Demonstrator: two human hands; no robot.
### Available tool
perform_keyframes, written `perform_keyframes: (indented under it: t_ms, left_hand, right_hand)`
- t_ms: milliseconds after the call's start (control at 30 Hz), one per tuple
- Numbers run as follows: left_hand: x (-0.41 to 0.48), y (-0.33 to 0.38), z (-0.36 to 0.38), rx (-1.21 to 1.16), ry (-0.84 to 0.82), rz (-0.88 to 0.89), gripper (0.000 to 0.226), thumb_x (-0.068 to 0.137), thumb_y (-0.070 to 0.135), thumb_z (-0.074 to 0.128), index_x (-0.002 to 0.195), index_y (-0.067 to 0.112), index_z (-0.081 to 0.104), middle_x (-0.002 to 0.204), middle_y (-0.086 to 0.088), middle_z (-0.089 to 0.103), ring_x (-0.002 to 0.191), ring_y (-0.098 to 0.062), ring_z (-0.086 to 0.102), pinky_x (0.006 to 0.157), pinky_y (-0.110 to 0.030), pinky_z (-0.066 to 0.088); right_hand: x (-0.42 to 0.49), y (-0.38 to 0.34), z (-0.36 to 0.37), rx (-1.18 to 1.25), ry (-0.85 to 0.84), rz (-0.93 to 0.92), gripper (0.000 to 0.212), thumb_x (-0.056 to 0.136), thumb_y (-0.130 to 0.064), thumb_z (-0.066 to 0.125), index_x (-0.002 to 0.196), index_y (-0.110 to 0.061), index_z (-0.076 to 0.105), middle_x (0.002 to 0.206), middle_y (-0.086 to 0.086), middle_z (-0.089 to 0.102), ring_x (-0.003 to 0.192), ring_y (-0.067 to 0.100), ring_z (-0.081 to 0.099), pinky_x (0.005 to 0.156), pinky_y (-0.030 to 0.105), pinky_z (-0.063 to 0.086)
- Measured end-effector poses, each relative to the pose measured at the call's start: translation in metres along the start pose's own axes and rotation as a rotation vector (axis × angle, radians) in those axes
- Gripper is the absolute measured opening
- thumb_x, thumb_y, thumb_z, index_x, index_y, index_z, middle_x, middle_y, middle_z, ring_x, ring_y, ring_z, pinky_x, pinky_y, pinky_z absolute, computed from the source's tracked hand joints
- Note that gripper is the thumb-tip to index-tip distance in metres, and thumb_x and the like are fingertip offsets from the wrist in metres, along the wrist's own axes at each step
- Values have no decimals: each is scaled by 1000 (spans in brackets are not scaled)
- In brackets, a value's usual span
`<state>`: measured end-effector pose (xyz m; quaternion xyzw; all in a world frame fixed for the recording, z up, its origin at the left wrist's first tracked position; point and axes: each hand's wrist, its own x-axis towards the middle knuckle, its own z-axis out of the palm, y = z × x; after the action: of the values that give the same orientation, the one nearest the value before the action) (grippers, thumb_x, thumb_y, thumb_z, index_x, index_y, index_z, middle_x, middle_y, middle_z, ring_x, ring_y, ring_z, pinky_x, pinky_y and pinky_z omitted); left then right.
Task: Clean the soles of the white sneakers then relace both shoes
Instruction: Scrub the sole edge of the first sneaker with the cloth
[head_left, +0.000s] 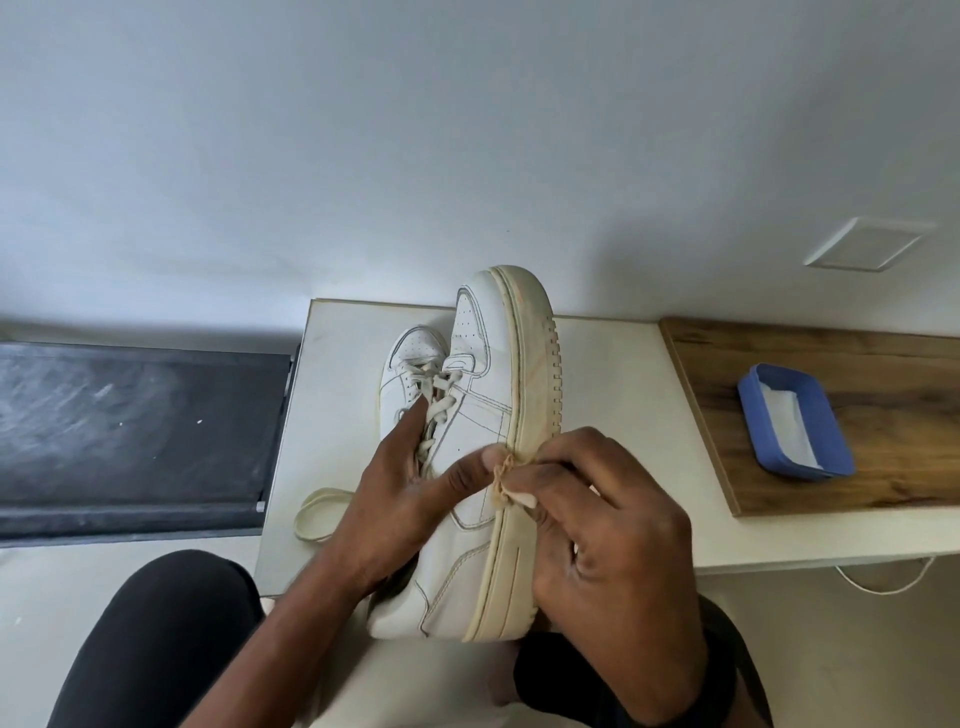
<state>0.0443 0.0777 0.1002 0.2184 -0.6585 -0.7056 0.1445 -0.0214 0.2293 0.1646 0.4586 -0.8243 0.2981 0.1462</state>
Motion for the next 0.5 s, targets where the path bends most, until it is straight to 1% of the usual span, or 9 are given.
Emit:
perform_keyframes:
  t_ms: [67, 100, 167, 200, 300, 333, 367, 433, 500]
  left_hand:
    - [0, 0, 1, 7, 11, 0, 52, 86, 50, 78, 131, 28, 65, 127, 6, 75, 123, -16, 68, 109, -54, 49]
    - [0, 0, 2, 10, 10, -2, 48, 88, 47, 77, 130, 27, 66, 126, 6, 75, 121, -15, 69, 109, -53, 50]
    - [-2, 1, 4, 1, 15, -15, 48, 87, 49, 77, 129, 28, 67, 124, 7, 76, 118, -17, 71, 106, -55, 51]
    - [-2, 1, 5, -9, 20, -19, 52, 84, 54, 77, 129, 30, 67, 122, 6, 77, 116, -20, 72, 104, -58, 52]
    - [-3, 3, 7, -53, 17, -23, 58, 79, 61, 76, 129, 33, 66, 117, 3, 79, 106, -42, 74, 96, -68, 55]
    - [-3, 3, 7, -60, 18, -17, 57, 79, 60, 77, 128, 32, 67, 116, 2, 79, 105, -44, 73, 96, -68, 54]
    - [-3, 3, 6, -65, 20, -12, 56, 79, 57, 77, 127, 31, 67, 117, 1, 79, 106, -42, 73, 97, -68, 54]
    - [-2, 1, 3, -80, 7, -8, 57, 79, 55, 78, 128, 28, 67, 120, 0, 78, 111, -31, 74, 100, -64, 53]
    - [-1, -1, 1, -63, -42, 0, 70, 76, 60, 81, 135, 29, 62, 128, 3, 75, 120, -22, 71, 106, -60, 51]
  right_hand:
    - [9, 6, -4, 10, 30, 13, 13, 88, -7, 64, 89, -8, 77, 92, 2, 67, 84, 14, 67, 72, 26, 61]
    - [16, 10, -6, 19, 58, 32, 9, 83, -3, 71, 86, -8, 77, 91, 1, 68, 82, 10, 66, 73, 21, 59]
    - [28, 19, -10, 33, 103, 85, 13, 78, 2, 79, 85, -9, 78, 90, -1, 68, 79, 0, 61, 74, 6, 50]
    - [32, 23, -11, 35, 116, 103, 16, 76, 3, 81, 86, -10, 78, 90, -2, 68, 79, -1, 59, 74, 3, 47]
    - [36, 29, -13, 53, 149, 140, 23, 74, 6, 84, 88, -11, 78, 90, -1, 69, 79, 1, 61, 73, 4, 48]
    - [34, 29, -13, 61, 162, 150, 24, 73, 6, 85, 89, -11, 78, 90, -2, 69, 80, 2, 62, 74, 5, 49]
    - [33, 27, -13, 77, 169, 156, 24, 73, 6, 85, 89, -11, 78, 91, -3, 69, 81, 2, 63, 74, 5, 50]
    - [27, 22, -12, 128, 151, 157, 21, 74, 3, 84, 88, -11, 78, 91, -5, 68, 83, -1, 64, 75, 6, 50]
    - [20, 16, -11, 154, 105, 151, 18, 74, 1, 83, 86, -11, 78, 91, -6, 69, 85, -1, 65, 76, 5, 50]
